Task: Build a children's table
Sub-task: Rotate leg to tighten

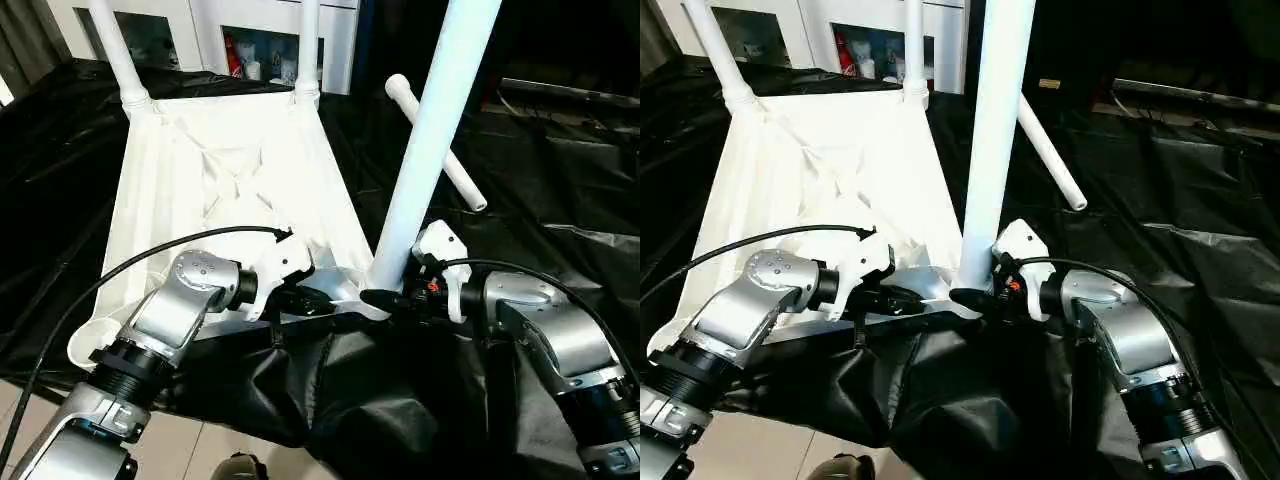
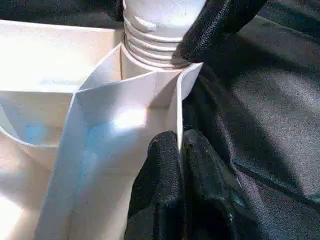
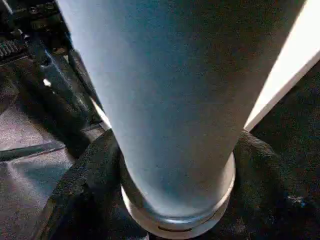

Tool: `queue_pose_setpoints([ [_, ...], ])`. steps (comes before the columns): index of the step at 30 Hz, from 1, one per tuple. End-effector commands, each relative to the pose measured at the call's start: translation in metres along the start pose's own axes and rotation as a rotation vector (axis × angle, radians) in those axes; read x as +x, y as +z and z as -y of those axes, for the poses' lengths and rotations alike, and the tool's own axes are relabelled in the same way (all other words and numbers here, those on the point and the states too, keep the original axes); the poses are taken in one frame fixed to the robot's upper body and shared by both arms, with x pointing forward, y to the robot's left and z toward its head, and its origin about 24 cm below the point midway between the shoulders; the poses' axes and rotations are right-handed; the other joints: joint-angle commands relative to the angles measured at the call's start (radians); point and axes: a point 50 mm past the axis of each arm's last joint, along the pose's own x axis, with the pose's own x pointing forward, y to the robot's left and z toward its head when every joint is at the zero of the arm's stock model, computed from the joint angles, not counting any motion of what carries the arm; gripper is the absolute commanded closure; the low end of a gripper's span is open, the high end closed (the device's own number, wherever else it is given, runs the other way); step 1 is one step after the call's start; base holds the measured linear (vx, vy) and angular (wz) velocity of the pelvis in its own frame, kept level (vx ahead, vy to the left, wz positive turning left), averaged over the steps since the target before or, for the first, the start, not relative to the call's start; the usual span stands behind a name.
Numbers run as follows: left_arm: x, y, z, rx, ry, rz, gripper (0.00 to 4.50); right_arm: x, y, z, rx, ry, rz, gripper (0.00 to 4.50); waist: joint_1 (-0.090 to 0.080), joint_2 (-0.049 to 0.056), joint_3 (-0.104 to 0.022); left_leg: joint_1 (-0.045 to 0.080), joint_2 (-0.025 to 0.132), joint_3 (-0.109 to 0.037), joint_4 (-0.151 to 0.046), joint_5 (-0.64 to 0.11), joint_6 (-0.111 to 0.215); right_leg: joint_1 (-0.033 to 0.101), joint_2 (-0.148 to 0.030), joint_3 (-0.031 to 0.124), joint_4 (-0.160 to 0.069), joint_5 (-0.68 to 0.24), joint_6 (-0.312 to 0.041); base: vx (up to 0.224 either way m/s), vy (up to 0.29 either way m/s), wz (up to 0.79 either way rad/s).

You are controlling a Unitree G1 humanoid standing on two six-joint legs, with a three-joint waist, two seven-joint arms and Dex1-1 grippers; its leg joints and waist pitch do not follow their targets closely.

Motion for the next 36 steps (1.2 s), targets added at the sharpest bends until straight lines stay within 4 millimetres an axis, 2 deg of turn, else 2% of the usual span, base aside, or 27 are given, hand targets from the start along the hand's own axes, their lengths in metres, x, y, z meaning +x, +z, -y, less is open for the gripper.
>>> queue_pose_setpoints([
  [1, 0.007, 0.006, -0.001, -0.022, 0.022, 0.035, 4.5, 0.001, -0.002, 0.012, 0.059, -0.149, 0.034, 1.74, -0.002, -0.006, -0.063, 0.008, 0.047, -0.009, -0.057, -0.113, 0.071, 0.059, -0.079, 0.05, -0.066, -0.108, -0.24, 0.0, 0.0, 0.0],
  [2, 0.007, 0.006, -0.002, -0.025, 0.03, 0.035, 4.5, 0.002, -0.002, 0.012, 0.064, -0.159, 0.036, 1.75, -0.004, -0.006, -0.063, 0.006, 0.045, -0.01, -0.058, -0.118, 0.066, 0.061, -0.08, 0.049, -0.066, -0.122, -0.238, 0.0, 0.0, 0.0],
  [3, 0.011, 0.007, -0.011, -0.064, 0.135, 0.032, 4.5, 0.009, -0.006, 0.014, 0.109, -0.238, 0.043, 1.76, -0.008, -0.009, -0.063, 0.007, 0.045, -0.012, -0.059, -0.13, 0.054, 0.062, -0.08, 0.048, -0.069, -0.152, -0.231, 0.0, 0.0, 0.0],
  [4, 0.014, 0.007, -0.017, -0.083, 0.193, 0.027, 4.5, 0.013, -0.008, 0.015, 0.143, -0.288, 0.049, 1.76, -0.015, -0.009, -0.06, 0.009, 0.043, -0.01, -0.06, -0.144, 0.046, 0.055, -0.079, 0.049, -0.075, -0.187, -0.227, 0.0, 0.0, 0.0],
  [6, 0.02, 0.009, -0.029, -0.125, 0.333, 0.007, 4.5, 0.025, -0.013, 0.018, 0.231, -0.412, 0.062, 1.76, -0.018, -0.011, -0.061, 0.007, 0.039, -0.013, -0.061, -0.162, 0.022, 0.059, -0.081, 0.047, -0.08, -0.263, -0.207, 0.0, 0.0, 0.0],
  [7, 0.021, 0.009, -0.03, -0.129, 0.343, 0.007, 4.5, 0.025, -0.014, 0.018, 0.239, -0.428, 0.059, 1.76, -0.017, -0.01, -0.062, 0.014, 0.041, -0.013, -0.061, -0.171, 0.018, 0.055, -0.082, 0.05, -0.084, -0.279, -0.195, 0.0, 0.0, 0.0],
  [8, 0.023, 0.01, -0.032, -0.143, 0.375, 0.003, 4.5, 0.029, -0.017, 0.02, 0.266, -0.483, 0.048, 1.77, -0.015, -0.012, -0.062, 0.013, 0.041, -0.013, -0.061, -0.17, 0.02, 0.056, -0.082, 0.05, -0.084, -0.277, -0.191, 0.0, 0.0, 0.0],
  [9, 0.031, 0.014, -0.037, -0.181, 0.45, 0.0, 4.5, 0.04, -0.023, 0.019, 0.34, -0.575, 0.031, 1.77, -0.015, -0.01, -0.06, 0.011, 0.041, -0.013, -0.063, -0.166, 0.021, 0.055, -0.081, 0.05, -0.084, -0.273, -0.186, 0.0, 0.0, 0.0],
  [10, 0.037, 0.018, -0.038, -0.194, 0.48, 0.003, 4.5, 0.048, -0.026, 0.018, 0.381, -0.619, 0.026, 1.77, -0.018, -0.01, -0.06, 0.013, 0.039, -0.012, -0.063, -0.174, 0.014, 0.052, -0.079, 0.05, -0.086, -0.283, -0.185, 0.0, 0.0, 0.0],
  [11, 0.04, 0.021, -0.038, -0.201, 0.496, 0.006, 4.5, 0.053, -0.027, 0.016, 0.406, -0.644, 0.024, 1.77, -0.016, -0.008, -0.064, 0.014, 0.039, -0.014, -0.063, -0.166, 0.009, 0.055, -0.081, 0.049, -0.084, -0.271, -0.187, 0.0, 0.0, 0.0],
  [12, 0.048, 0.026, -0.038, -0.207, 0.517, 0.014, 4.5, 0.064, -0.025, 0.013, 0.441, -0.664, 0.038, 1.77, -0.016, -0.008, -0.064, 0.013, 0.039, -0.013, -0.063, -0.162, 0.01, 0.055, -0.081, 0.049, -0.083, -0.259, -0.188, 0.0, 0.0, 0.0],
  [13, 0.049, 0.026, -0.038, -0.207, 0.518, 0.016, 4.5, 0.066, -0.024, 0.012, 0.442, -0.663, 0.041, 1.77, -0.016, -0.005, -0.063, 0.015, 0.04, -0.013, -0.063, -0.172, 0.009, 0.051, -0.081, 0.05, -0.085, -0.255, -0.189, 0.0, 0.0, 0.0],
  [14, 0.053, 0.028, -0.038, -0.207, 0.521, 0.017, 4.5, 0.07, -0.022, 0.009, 0.439, -0.657, 0.046, 1.77, -0.015, -0.006, -0.065, 0.013, 0.039, -0.014, -0.064, -0.17, 0.011, 0.056, -0.079, 0.049, -0.082, -0.228, -0.185, 0.0, 0.0, 0.0],
  [17, 0.061, 0.034, -0.036, -0.19, 0.513, 0.026, 4.5, 0.079, -0.013, 0.007, 0.418, -0.659, 0.076, 1.77, -0.015, -0.007, -0.066, 0.011, 0.038, -0.013, -0.063, -0.156, 0.026, 0.058, -0.078, 0.049, -0.077, -0.168, -0.188, 0.0, 0.0, 0.0],
  [18, 0.061, 0.034, -0.036, -0.19, 0.513, 0.026, 4.5, 0.079, -0.013, 0.007, 0.418, -0.659, 0.076, 1.21, -0.016, -0.008, -0.066, 0.01, 0.039, -0.013, -0.064, -0.154, 0.028, 0.06, -0.078, 0.049, -0.076, -0.159, -0.189, 0.0, 0.0, 0.0],
  [20, 0.062, 0.035, -0.034, -0.181, 0.492, 0.033, 4.5, 0.079, -0.008, 0.008, 0.408, -0.644, 0.1, 1.0, -0.015, -0.008, -0.064, 0.009, 0.038, -0.013, -0.064, -0.158, 0.04, 0.061, -0.078, 0.049, -0.079, -0.164, -0.187, 0.0, 0.0, 0.0],
  [21, 0.063, 0.035, -0.034, -0.18, 0.486, 0.033, 4.5, 0.079, -0.007, 0.008, 0.402, -0.641, 0.104, 1.0, -0.015, -0.007, -0.062, 0.009, 0.038, -0.013, -0.064, -0.167, 0.04, 0.059, -0.079, 0.049, -0.08, -0.176, -0.186, 0.0, 0.0, 0.0],
  [23, 0.063, 0.036, -0.033, -0.171, 0.457, 0.057, 4.5, 0.076, -0.001, 0.013, 0.371, -0.64, 0.139, 0.72, -0.021, -0.01, -0.062, 0.004, 0.038, -0.016, -0.067, -0.178, 0.037, 0.063, -0.081, 0.047, -0.083, -0.217, -0.174, 0.0, 0.0, 0.0],
  [24, 0.062, 0.037, -0.032, -0.178, 0.447, 0.068, 4.5, 0.074, 0.003, 0.015, 0.361, -0.629, 0.166, 0.59, -0.021, -0.01, -0.062, 0.007, 0.038, -0.015, -0.066, -0.18, 0.037, 0.06, -0.08, 0.048, -0.084, -0.221, -0.174, 0.0, 0.0, 0.0],
  [27, 0.06, 0.036, -0.031, -0.175, 0.42, 0.08, 4.5, 0.067, 0.011, 0.018, 0.314, -0.574, 0.201, 0.59, -0.023, -0.01, -0.062, 0.006, 0.039, -0.014, -0.065, -0.171, 0.048, 0.061, -0.079, 0.048, -0.082, -0.204, -0.182, 0.0, 0.0, 0.0],
  [31, 0.054, 0.033, -0.026, -0.128, 0.33, 0.084, 4.5, 0.048, 0.012, 0.02, 0.175, -0.418, 0.164, 0.59, -0.02, -0.011, -0.067, 0.002, 0.038, -0.012, -0.057, -0.109, 0.087, 0.067, -0.077, 0.047, -0.071, -0.083, -0.214, 0.0, 0.0, 0.0],
  [33, 0.05, 0.029, -0.024, -0.113, 0.289, 0.075, 4.5, 0.038, 0.009, 0.02, 0.115, -0.355, 0.124, 0.59, -0.017, -0.014, -0.065, 0.002, 0.038, -0.01, -0.056, -0.11, 0.103, 0.069, -0.077, 0.046, -0.072, -0.089, -0.221, 0.0, 0.0, 0.0],
  [35, 0.046, 0.025, -0.02, -0.107, 0.243, 0.068, 4.5, 0.029, 0.006, 0.021, 0.08, -0.307, 0.089, 0.59, -0.013, -0.014, -0.064, 0.005, 0.042, -0.011, -0.057, -0.115, 0.104, 0.068, -0.078, 0.046, -0.074, -0.114, -0.222, 0.0, 0.0, 0.0],
  [36, 0.043, 0.024, -0.017, -0.093, 0.199, 0.075, 4.5, 0.023, 0.004, 0.022, 0.06, -0.275, 0.067, 0.59, -0.015, -0.014, -0.063, 0.002, 0.042, -0.01, -0.057, -0.117, 0.104, 0.066, -0.079, 0.047, -0.073, -0.122, -0.223, 0.0, 0.0, 0.0],
])
